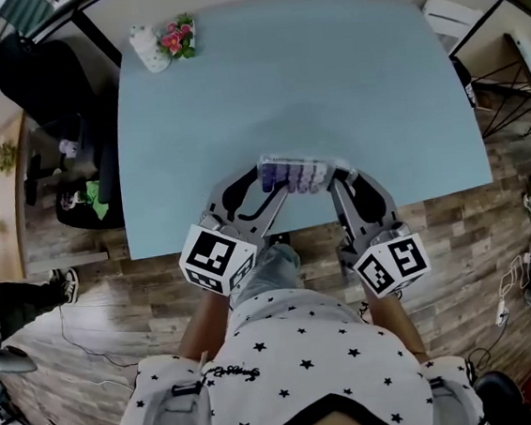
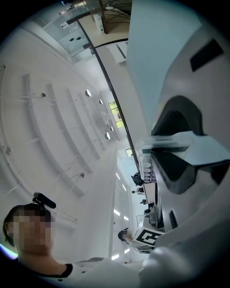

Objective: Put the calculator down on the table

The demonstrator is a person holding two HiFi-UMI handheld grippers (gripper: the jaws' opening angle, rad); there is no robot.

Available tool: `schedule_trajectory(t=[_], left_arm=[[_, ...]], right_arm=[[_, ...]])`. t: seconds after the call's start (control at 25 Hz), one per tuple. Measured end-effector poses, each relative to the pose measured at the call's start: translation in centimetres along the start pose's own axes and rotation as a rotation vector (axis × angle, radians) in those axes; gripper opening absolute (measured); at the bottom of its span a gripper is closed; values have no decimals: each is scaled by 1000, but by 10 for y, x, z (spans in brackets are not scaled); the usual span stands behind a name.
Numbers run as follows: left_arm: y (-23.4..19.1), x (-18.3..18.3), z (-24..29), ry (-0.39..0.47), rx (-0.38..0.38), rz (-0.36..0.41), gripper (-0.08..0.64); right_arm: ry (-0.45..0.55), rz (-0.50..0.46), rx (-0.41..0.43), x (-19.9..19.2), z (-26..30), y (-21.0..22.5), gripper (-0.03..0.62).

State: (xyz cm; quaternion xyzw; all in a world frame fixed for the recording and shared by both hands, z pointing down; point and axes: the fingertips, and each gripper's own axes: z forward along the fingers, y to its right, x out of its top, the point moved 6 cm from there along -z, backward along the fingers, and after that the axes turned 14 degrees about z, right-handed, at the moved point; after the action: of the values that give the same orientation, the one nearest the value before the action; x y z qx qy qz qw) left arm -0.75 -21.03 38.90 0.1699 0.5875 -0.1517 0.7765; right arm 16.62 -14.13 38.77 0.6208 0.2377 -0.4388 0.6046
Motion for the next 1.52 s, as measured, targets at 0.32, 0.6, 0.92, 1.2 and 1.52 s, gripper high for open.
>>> schedule_trajectory(t=[0.32, 0.6, 0.92, 1.2, 1.52], left_arm=[[-42, -16, 17, -24, 0, -32, 213], [-47, -35, 33, -62, 11, -97, 213], [-45, -53, 46, -101, 72, -177, 213], [-40, -70, 55, -142, 104, -225, 213], [-36, -90, 67, -200, 108, -264, 213]], right_arm=[[-48, 8, -16, -5, 48, 10, 98], [-126, 9, -38, -12, 64, 28, 100], [-211, -6, -3, -16, 81, 48, 101], [-266, 14, 12, -27, 88, 66, 103], [-325, 52, -2, -45, 94, 86, 104]])
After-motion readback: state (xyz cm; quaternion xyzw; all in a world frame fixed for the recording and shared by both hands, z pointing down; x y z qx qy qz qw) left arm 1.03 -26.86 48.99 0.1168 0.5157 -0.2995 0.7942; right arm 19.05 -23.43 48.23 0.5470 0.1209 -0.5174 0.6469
